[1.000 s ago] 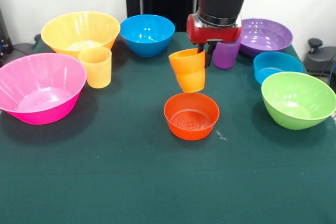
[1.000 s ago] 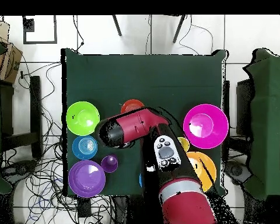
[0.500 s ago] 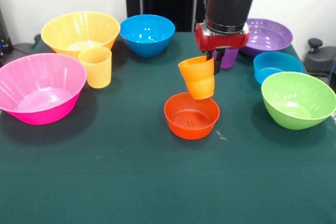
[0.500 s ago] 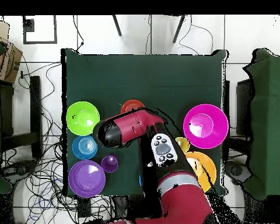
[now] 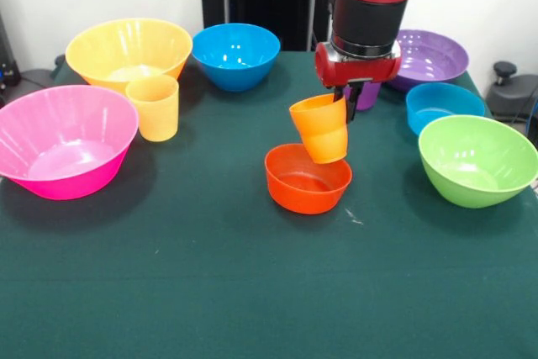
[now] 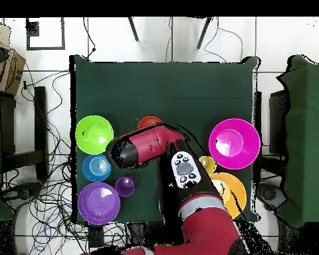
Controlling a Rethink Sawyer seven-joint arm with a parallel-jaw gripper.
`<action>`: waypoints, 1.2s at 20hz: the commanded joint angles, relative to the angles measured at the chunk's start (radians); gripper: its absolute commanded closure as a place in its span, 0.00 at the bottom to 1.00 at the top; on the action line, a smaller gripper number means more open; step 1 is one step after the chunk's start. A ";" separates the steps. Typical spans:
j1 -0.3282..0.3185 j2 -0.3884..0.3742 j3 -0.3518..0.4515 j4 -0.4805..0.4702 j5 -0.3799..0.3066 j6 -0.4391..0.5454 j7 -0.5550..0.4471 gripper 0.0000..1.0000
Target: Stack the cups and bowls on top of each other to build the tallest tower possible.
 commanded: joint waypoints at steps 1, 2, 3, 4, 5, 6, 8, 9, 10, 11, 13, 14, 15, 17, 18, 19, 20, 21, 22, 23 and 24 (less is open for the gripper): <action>0.016 0.057 0.060 -0.025 -0.080 -0.035 -0.082 1.00; 0.015 0.055 0.060 -0.021 -0.082 -0.039 -0.082 1.00; 0.016 0.055 0.059 -0.021 -0.083 -0.040 -0.081 1.00; 0.014 0.054 0.061 -0.021 -0.081 -0.037 -0.085 1.00; 0.012 0.054 0.064 -0.022 -0.079 -0.034 -0.089 1.00; 0.008 0.054 0.067 -0.023 -0.077 -0.031 -0.093 1.00; -0.003 0.054 0.077 -0.021 -0.072 -0.026 -0.106 1.00; -0.011 0.052 0.082 -0.018 -0.069 -0.027 -0.112 1.00; -0.018 0.049 0.085 -0.014 -0.065 -0.021 -0.118 1.00; -0.020 0.042 0.083 -0.011 -0.063 -0.015 -0.118 1.00; -0.018 0.032 0.074 -0.013 -0.064 0.001 -0.118 1.00; -0.018 0.030 0.070 -0.016 -0.069 0.003 -0.122 1.00; -0.027 0.036 0.076 -0.024 -0.073 0.010 -0.140 1.00; -0.046 0.044 0.089 -0.034 -0.083 0.013 -0.177 1.00; -0.052 0.046 0.093 -0.039 -0.091 0.009 -0.190 1.00; -0.061 0.048 0.099 -0.042 -0.098 0.004 -0.204 1.00; -0.072 0.052 0.108 -0.045 -0.103 0.006 -0.222 1.00; -0.082 0.056 0.117 -0.048 -0.108 0.007 -0.236 1.00; -0.088 0.058 0.122 -0.051 -0.115 0.004 -0.241 1.00; -0.093 0.059 0.127 -0.053 -0.122 0.002 -0.245 1.00; -0.095 0.057 0.128 -0.049 -0.135 -0.007 -0.240 1.00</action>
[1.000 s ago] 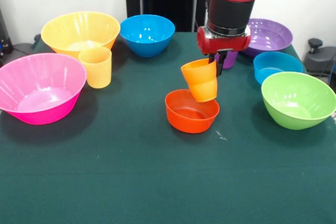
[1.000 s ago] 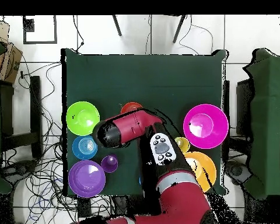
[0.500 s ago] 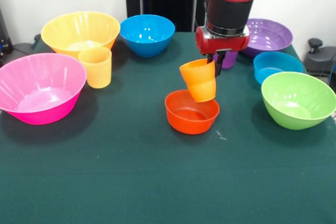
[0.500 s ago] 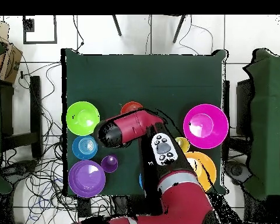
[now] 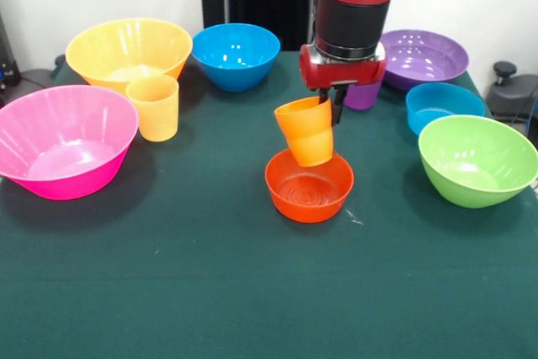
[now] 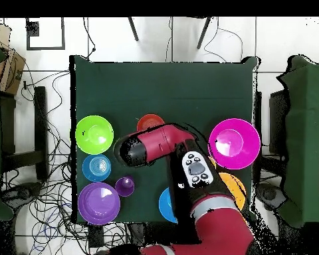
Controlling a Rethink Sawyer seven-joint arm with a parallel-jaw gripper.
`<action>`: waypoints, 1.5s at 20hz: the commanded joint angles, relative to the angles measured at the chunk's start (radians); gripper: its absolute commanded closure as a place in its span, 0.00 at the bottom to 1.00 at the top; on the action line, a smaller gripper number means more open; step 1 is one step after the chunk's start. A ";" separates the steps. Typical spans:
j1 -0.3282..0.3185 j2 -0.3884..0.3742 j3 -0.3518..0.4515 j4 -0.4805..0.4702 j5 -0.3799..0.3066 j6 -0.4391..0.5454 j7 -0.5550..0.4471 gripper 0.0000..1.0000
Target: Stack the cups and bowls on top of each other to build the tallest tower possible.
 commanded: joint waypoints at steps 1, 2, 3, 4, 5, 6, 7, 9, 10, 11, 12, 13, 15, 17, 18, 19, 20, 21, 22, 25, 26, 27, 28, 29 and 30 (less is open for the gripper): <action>-0.031 0.054 0.097 -0.046 -0.123 -0.018 -0.232 1.00; -0.028 0.051 0.096 -0.044 -0.142 -0.035 -0.221 1.00; -0.022 0.049 0.093 -0.047 -0.157 -0.046 -0.215 1.00; -0.013 0.044 0.091 -0.047 -0.180 -0.066 -0.201 1.00; 0.002 0.037 0.081 -0.049 -0.216 -0.114 -0.177 1.00; 0.016 0.030 0.072 -0.052 -0.252 -0.162 -0.153 1.00; 0.031 0.026 0.059 -0.056 -0.278 -0.192 -0.126 1.00; 0.059 0.019 0.039 -0.064 -0.326 -0.236 -0.083 1.00; 0.076 0.015 0.027 -0.068 -0.347 -0.244 -0.063 1.00; 0.098 0.009 0.007 -0.071 -0.373 -0.260 -0.039 1.00; 0.121 0.001 -0.014 -0.070 -0.402 -0.278 -0.021 1.00; 0.134 -0.003 -0.020 -0.067 -0.405 -0.253 -0.019 1.00; 0.143 -0.013 -0.020 -0.055 -0.370 -0.153 -0.038 1.00; 0.114 -0.005 0.013 -0.051 -0.297 -0.016 -0.119 1.00; 0.104 0.003 0.027 -0.060 -0.266 0.048 -0.157 1.00; 0.107 0.010 0.029 -0.072 -0.249 0.095 -0.175 1.00; 0.109 0.017 0.031 -0.084 -0.231 0.142 -0.192 1.00; 0.110 0.014 0.022 -0.078 -0.232 0.156 -0.192 1.00; 0.114 0.012 0.016 -0.076 -0.234 0.168 -0.189 1.00; 0.109 0.019 0.017 -0.078 -0.223 0.223 -0.185 1.00; 0.109 0.020 0.011 -0.073 -0.215 0.239 -0.162 1.00; 0.109 0.019 0.005 -0.068 -0.207 0.259 -0.139 1.00; 0.116 0.018 -0.007 -0.063 -0.195 0.287 -0.107 1.00; 0.118 0.017 -0.010 -0.060 -0.194 0.305 -0.091 1.00; 0.120 0.023 -0.013 -0.066 -0.178 0.347 -0.083 1.00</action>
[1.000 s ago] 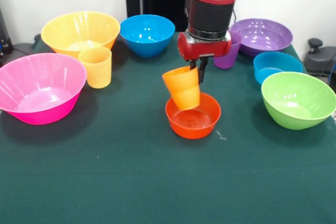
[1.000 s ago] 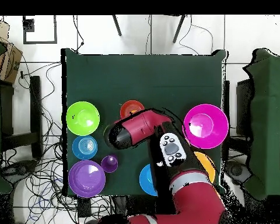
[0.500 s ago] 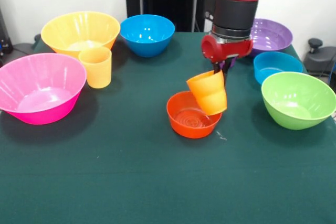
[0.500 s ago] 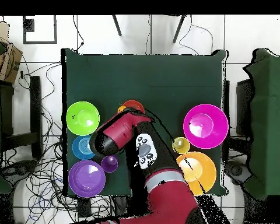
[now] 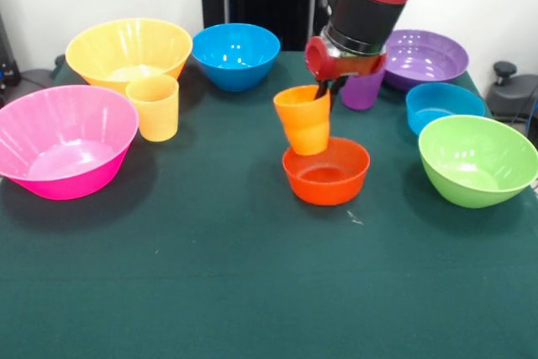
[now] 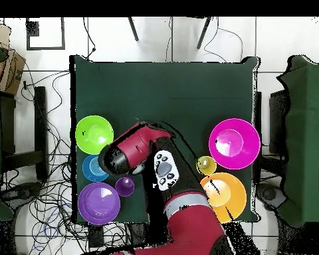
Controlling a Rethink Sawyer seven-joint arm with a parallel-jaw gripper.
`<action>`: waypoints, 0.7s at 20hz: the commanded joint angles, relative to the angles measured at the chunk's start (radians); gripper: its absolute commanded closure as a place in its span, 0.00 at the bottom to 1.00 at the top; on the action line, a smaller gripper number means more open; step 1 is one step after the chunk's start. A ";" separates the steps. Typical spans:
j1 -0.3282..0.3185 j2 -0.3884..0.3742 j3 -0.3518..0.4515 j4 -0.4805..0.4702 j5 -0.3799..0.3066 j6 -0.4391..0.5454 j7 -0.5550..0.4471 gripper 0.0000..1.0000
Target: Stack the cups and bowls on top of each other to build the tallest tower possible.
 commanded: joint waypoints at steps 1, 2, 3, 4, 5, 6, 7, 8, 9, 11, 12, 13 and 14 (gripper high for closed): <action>0.009 0.038 -0.009 -0.051 0.053 0.201 -0.077 1.00; 0.013 0.040 -0.012 -0.054 0.055 0.214 -0.066 1.00; 0.018 0.042 -0.015 -0.057 0.056 0.228 -0.054 1.00; 0.021 0.039 -0.019 -0.051 0.049 0.218 -0.041 1.00; 0.027 0.035 -0.023 -0.046 0.046 0.214 -0.024 1.00; 0.035 0.034 -0.028 -0.047 0.043 0.218 -0.009 1.00; 0.042 0.033 -0.033 -0.045 0.044 0.228 0.006 1.00; 0.049 0.031 -0.039 -0.046 0.047 0.242 0.018 1.00; 0.048 0.031 -0.037 -0.042 0.052 0.243 0.021 1.00; 0.050 0.034 -0.039 -0.045 0.060 0.249 0.028 1.00; 0.051 0.037 -0.040 -0.047 0.068 0.261 0.029 1.00; 0.051 0.038 -0.040 -0.046 0.072 0.259 0.029 1.00; 0.052 0.034 -0.041 -0.041 0.074 0.249 0.031 1.00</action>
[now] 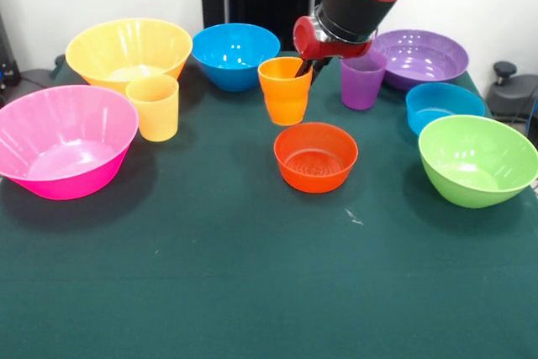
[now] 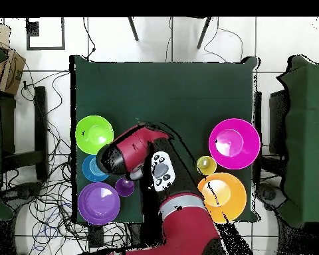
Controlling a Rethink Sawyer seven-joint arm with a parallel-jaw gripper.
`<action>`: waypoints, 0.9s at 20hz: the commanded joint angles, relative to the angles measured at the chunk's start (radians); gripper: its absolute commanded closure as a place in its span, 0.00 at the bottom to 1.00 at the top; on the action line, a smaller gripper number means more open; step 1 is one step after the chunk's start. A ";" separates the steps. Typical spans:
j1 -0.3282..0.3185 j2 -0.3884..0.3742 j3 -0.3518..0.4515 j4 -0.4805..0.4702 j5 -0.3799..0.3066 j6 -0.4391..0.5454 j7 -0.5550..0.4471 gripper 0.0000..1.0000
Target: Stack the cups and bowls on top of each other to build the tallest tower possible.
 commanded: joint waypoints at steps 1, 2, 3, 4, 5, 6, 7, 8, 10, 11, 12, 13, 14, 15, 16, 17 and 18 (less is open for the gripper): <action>0.021 0.030 -0.004 -0.033 0.042 0.065 0.031 1.00; 0.018 0.029 -0.001 -0.028 0.046 0.055 0.027 1.00; 0.015 0.030 0.003 -0.025 0.047 0.046 0.021 1.00; 0.013 0.031 0.005 -0.022 0.050 0.037 0.017 1.00; 0.010 0.033 0.009 -0.024 0.053 0.033 0.013 1.00; 0.005 0.036 0.016 -0.027 0.060 0.027 0.006 1.00; -0.002 0.038 0.024 -0.023 0.066 0.015 -0.001 1.00; -0.014 0.040 0.038 -0.017 0.079 0.003 -0.017 1.00; -0.023 0.041 0.055 -0.017 0.099 0.000 -0.036 1.00; -0.020 0.038 0.057 -0.018 0.108 0.009 -0.038 1.00; -0.020 0.037 0.063 -0.017 0.121 0.014 -0.040 1.00; -0.019 0.035 0.066 -0.015 0.134 0.020 -0.039 1.00; -0.022 0.034 0.072 -0.013 0.147 0.022 -0.044 1.00; -0.024 0.034 0.077 -0.012 0.161 0.027 -0.048 1.00; -0.027 0.035 0.081 -0.009 0.174 0.026 -0.049 1.00; -0.030 0.034 0.084 -0.004 0.185 0.019 -0.046 1.00; -0.030 0.035 0.087 0.000 0.195 0.011 -0.041 1.00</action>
